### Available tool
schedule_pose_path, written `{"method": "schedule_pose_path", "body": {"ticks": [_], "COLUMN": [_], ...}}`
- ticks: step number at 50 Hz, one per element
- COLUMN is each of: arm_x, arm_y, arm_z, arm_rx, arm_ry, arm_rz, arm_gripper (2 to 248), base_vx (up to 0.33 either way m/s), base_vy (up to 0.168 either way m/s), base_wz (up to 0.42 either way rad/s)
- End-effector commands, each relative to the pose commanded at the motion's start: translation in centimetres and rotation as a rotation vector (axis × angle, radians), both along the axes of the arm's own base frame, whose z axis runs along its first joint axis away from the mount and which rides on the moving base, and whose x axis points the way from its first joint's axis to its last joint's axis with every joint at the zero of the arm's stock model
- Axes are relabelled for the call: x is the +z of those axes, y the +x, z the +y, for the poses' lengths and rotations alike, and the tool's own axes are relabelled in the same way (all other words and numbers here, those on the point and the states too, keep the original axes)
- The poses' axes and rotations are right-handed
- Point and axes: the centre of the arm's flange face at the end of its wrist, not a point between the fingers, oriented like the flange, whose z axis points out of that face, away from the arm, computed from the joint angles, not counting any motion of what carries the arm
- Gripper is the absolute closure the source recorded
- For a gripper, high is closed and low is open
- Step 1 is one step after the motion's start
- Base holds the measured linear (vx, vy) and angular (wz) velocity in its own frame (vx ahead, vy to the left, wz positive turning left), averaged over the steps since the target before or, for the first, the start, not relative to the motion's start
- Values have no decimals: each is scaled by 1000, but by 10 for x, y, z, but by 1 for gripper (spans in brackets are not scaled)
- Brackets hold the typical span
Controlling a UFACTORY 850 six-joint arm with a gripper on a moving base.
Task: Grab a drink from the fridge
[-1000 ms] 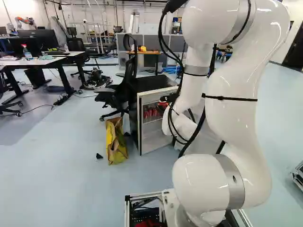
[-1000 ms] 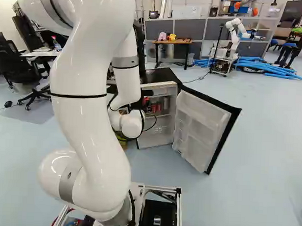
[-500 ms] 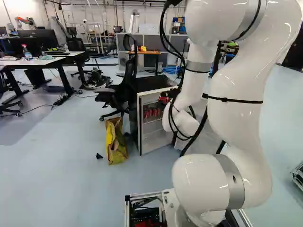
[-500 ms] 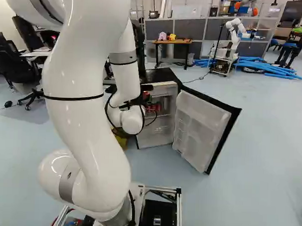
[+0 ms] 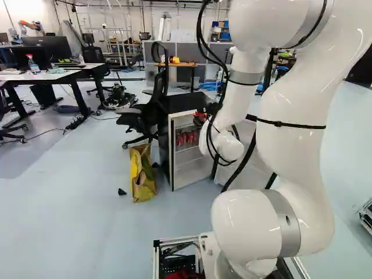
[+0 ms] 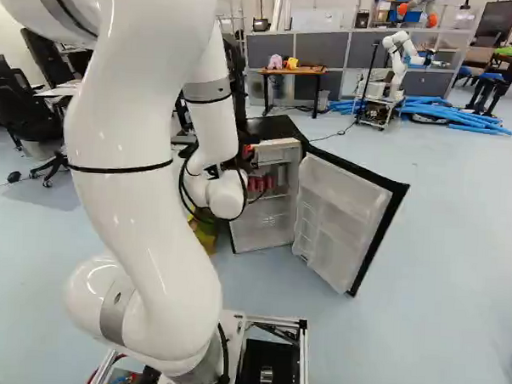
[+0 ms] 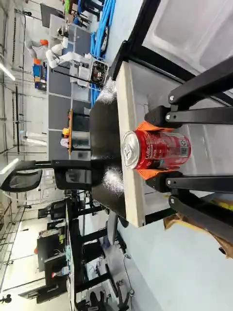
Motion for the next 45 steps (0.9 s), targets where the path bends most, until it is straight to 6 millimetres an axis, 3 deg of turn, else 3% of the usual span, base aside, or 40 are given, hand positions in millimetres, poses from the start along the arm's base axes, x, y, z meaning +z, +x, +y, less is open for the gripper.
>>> {"method": "schedule_pose_path", "body": {"ticks": [45], "arm_x": [39], "arm_y": [53], "arm_z": [-2], "arm_rx": [8], "arm_ry": [-17], "arm_rz": [-112], "arm_gripper": [154], "base_vx": [0], "base_vy": [0], "base_wz": [0]}}
